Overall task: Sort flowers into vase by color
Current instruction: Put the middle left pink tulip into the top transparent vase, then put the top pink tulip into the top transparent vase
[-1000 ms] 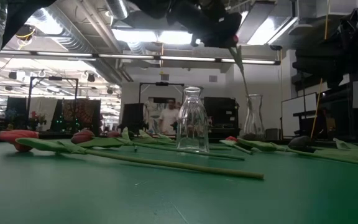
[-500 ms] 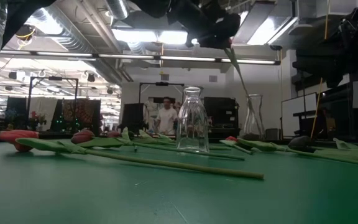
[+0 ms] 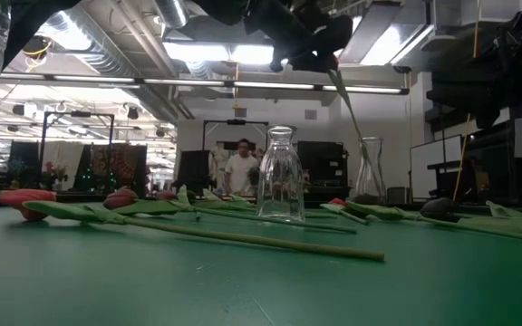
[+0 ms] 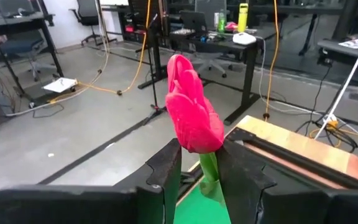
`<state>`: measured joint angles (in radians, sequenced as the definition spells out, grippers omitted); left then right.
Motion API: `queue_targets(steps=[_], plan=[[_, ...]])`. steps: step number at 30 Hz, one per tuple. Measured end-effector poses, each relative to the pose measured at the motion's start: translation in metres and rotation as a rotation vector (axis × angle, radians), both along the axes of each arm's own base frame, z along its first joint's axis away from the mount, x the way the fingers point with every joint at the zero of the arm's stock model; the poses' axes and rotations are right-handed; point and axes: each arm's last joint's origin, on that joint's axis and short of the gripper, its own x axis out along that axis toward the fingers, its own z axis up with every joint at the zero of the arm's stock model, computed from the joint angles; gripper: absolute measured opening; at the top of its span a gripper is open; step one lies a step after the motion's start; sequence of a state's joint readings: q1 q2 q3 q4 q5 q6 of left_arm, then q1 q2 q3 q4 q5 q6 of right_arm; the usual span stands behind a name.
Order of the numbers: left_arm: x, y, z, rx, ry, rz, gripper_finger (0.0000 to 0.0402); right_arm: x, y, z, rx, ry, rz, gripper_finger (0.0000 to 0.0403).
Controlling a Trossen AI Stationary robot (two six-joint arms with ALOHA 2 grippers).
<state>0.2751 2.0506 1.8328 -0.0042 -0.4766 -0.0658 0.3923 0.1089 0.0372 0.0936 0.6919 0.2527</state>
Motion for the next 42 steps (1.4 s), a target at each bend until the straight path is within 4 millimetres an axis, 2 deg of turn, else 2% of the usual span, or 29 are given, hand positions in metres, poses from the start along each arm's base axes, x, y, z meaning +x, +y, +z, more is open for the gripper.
queue_targets(steps=[5, 8, 16, 20, 26, 30, 33, 37, 42], plan=[[0.001, -0.001, -0.003, -0.004, 0.042, -0.084, 0.0102, 0.0, 0.0, -0.001, -0.005, 0.015, 0.013, 0.0193], [0.001, -0.003, -0.005, -0.009, 0.064, -0.144, 0.0117, 0.0, 0.0, -0.001, -0.004, 0.014, 0.012, 0.0193], [-0.003, -0.004, -0.018, -0.093, 0.168, -0.131, 0.0207, 0.0, 0.0, -0.001, -0.002, 0.014, 0.012, 0.0193], [-0.008, -0.009, -0.029, -0.253, 0.201, -0.086, 0.0239, 0.0, 0.0, -0.002, 0.0, 0.013, 0.017, 0.0193], [-0.016, -0.029, -0.043, -0.457, 0.29, -0.047, 0.0242, 0.0, 0.001, -0.002, 0.001, 0.013, 0.023, 0.0193], [-0.015, -0.037, -0.044, -0.518, 0.261, -0.02, 0.024, 0.0, 0.001, -0.002, 0.001, 0.013, 0.023, 0.0193], [-0.01, -0.036, -0.056, -0.572, 0.249, 0.007, 0.024, 0.0, 0.001, -0.002, 0.001, 0.014, 0.023, 0.0193], [0.0, -0.032, -0.092, -0.668, 0.3, 0.01, 0.0239, 0.0, 0.001, -0.002, -0.001, 0.018, 0.023, 0.0193], [0.008, -0.03, -0.114, -0.707, 0.297, 0.043, 0.0239, 0.0, 0.001, -0.002, -0.002, 0.019, 0.03, 0.0193]])
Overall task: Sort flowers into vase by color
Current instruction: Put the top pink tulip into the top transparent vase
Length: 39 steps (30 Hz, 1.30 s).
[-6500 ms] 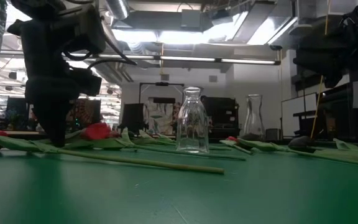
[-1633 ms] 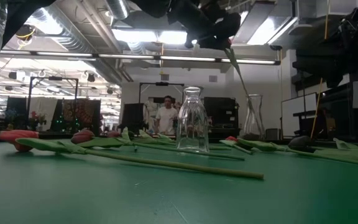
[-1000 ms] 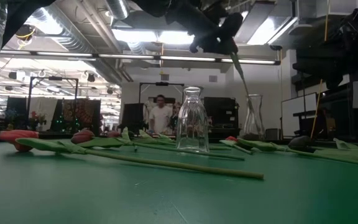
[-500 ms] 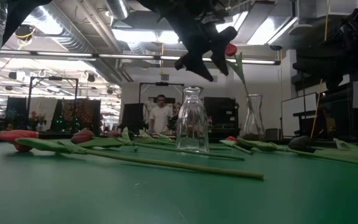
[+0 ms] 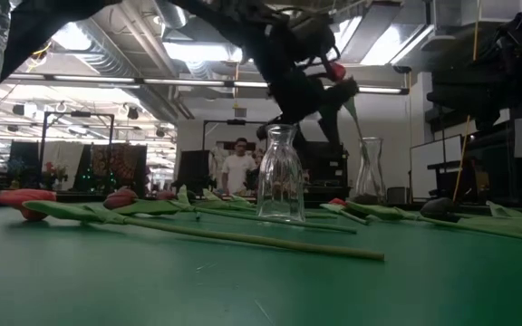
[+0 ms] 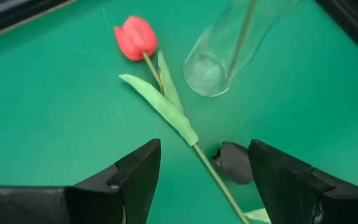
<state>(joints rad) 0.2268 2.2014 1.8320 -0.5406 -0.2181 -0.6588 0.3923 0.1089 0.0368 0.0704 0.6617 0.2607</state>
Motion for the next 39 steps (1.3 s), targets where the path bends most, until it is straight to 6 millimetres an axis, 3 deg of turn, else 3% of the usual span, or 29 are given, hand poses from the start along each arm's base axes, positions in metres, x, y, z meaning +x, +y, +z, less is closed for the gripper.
queue_targets(steps=[10, 21, 39], plan=[[0.016, 0.001, -0.045, -0.048, 0.002, 0.013, 0.0239, 0.0, 0.0, 0.0, 0.0, 0.0, 0.0, 0.0193], [0.019, 0.003, -0.041, 0.017, -0.046, 0.044, 0.0239, 0.0, 0.0, 0.0, 0.0, 0.001, 0.0, 0.0193], [0.028, 0.001, -0.089, 0.019, 0.005, 0.052, 0.0234, 0.0, 0.0, -0.002, -0.001, 0.017, 0.001, 0.0193]])
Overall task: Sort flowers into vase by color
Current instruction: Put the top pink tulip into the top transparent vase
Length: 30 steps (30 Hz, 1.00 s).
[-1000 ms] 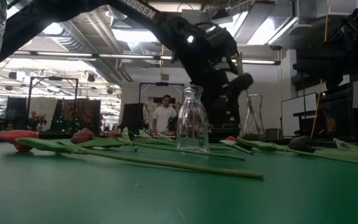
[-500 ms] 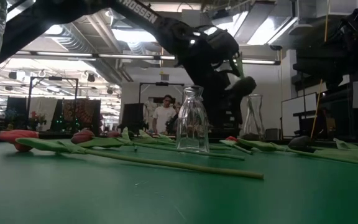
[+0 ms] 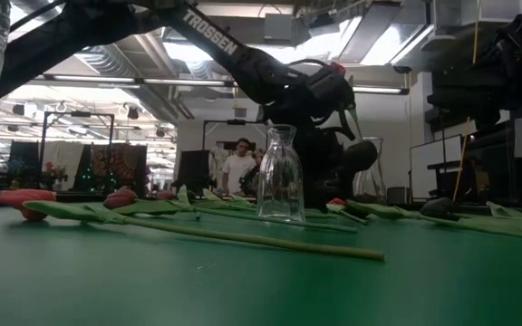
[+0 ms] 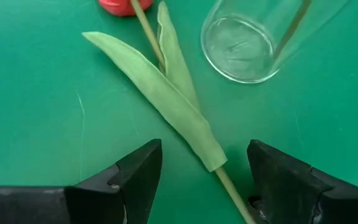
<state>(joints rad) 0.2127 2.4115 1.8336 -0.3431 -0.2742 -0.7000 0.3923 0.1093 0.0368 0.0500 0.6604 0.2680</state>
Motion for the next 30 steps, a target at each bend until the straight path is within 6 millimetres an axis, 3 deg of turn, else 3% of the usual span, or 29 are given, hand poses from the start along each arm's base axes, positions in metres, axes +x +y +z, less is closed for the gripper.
queue_targets(steps=[7, 17, 23, 30], plan=[[-0.001, 0.0, -0.005, -0.017, 0.014, 0.027, 0.0171, 0.0, 0.001, 0.0, 0.001, -0.001, 0.027, 0.0193], [-0.004, 0.003, -0.008, -0.04, 0.03, 0.049, 0.0013, 0.0, 0.001, 0.0, 0.002, -0.001, 0.044, 0.0193], [-0.004, 0.006, -0.007, -0.046, 0.026, 0.058, 0.0004, 0.0, 0.001, 0.0, 0.016, -0.004, 0.044, 0.0193], [0.003, 0.014, 0.009, -0.028, 0.015, 0.071, 0.0, 0.0, 0.001, 0.0, 0.017, -0.005, 0.044, 0.0193]])
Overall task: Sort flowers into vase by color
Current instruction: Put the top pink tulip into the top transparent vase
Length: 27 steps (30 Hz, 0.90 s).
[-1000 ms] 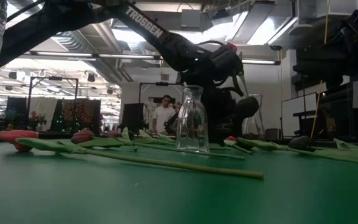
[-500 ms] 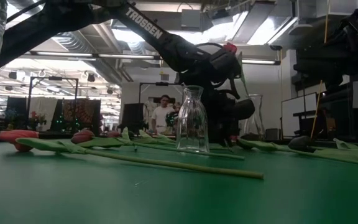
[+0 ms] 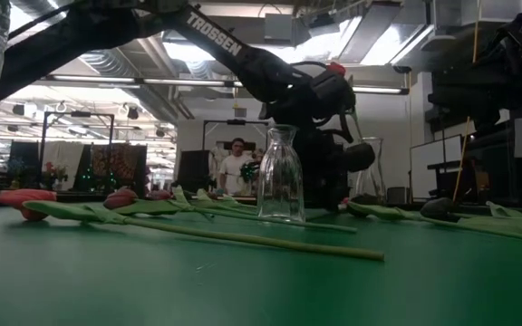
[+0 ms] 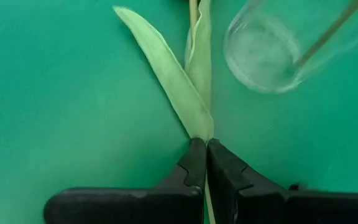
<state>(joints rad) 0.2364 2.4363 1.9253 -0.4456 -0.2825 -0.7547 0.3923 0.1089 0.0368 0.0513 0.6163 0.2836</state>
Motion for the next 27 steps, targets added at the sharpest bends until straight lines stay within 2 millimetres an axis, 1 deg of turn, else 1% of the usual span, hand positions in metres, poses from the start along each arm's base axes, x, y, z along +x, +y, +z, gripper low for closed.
queue_targets(steps=[6, 9, 13, 15, 18, 24, 27], plan=[[0.002, 0.022, 0.024, 0.033, -0.035, 0.05, 0.0001, 0.0, 0.0, 0.0, 0.0, 0.0, 0.0, 0.0193], [0.0, 0.032, 0.029, 0.038, -0.04, 0.07, 0.0001, 0.0, 0.0, 0.0, 0.0, 0.0, 0.0, 0.0193], [-0.001, 0.043, 0.042, 0.048, -0.06, 0.095, 0.0001, 0.0, 0.0, 0.0, 0.0, 0.0, 0.007, 0.0193], [-0.004, 0.048, 0.042, 0.045, -0.05, 0.106, 0.0001, 0.0, 0.0, 0.0, 0.0, 0.0, 0.007, 0.0193], [-0.007, 0.051, 0.039, 0.018, -0.021, 0.099, 0.0001, 0.0, 0.0, 0.0, 0.0, 0.0, 0.007, 0.0193], [-0.008, 0.044, 0.038, 0.035, 0.026, 0.089, 0.0001, 0.0, 0.0, 0.0, 0.0, 0.0, 0.007, 0.0193], [-0.012, 0.046, 0.044, 0.04, 0.041, 0.095, 0.0, 0.0, 0.0, 0.0, 0.0, 0.0, 0.007, 0.0193]])
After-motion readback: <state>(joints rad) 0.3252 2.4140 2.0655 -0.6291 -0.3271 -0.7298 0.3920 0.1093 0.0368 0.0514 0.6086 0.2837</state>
